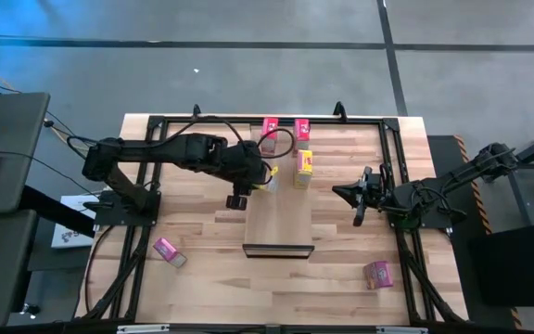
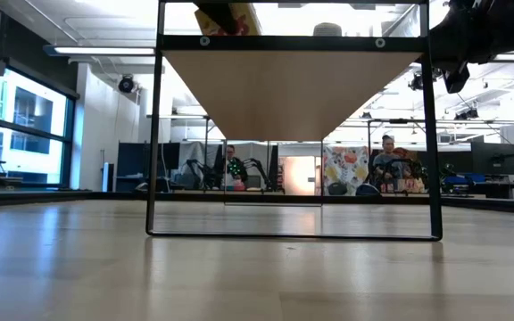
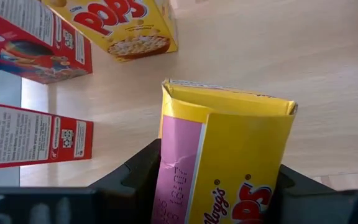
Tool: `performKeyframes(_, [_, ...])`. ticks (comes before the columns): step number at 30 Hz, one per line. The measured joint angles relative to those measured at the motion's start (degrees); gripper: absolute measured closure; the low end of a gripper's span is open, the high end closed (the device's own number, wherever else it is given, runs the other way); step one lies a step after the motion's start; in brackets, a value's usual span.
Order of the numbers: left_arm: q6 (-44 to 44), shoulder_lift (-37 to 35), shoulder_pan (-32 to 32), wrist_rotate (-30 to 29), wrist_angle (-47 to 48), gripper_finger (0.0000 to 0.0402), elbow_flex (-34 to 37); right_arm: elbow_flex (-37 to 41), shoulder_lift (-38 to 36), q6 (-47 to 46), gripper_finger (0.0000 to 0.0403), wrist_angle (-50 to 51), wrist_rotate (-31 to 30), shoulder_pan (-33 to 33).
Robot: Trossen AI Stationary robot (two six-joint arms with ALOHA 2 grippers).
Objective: Stack cereal on shelf
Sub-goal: Put the yellow cereal box on the shelf aligned with the other yellow cereal box
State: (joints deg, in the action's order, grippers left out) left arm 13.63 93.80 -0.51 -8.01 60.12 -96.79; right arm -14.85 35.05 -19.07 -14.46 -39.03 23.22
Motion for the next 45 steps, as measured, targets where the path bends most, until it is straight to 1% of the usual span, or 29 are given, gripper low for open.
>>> performKeyframes(11, [-1.48, 0.0, 0.66, -0.01, 0.0, 0.0243, 0.0, 0.0, 0.0, -0.37, 0.0402, 0.0, 0.0, 0.0])
performKeyframes(33, [-1.11, -0.02, 0.88, -0.22, -0.72, 0.0242, 1.51, 0.0, -0.02, -0.35, 0.0402, 0.0, -0.02, 0.01])
performKeyframes(45, [-1.51, -0.02, 0.88, -0.22, -0.76, 0.0198, 1.51, 0.0, 0.0, -0.51, 0.0402, 0.0, -0.02, 0.0])
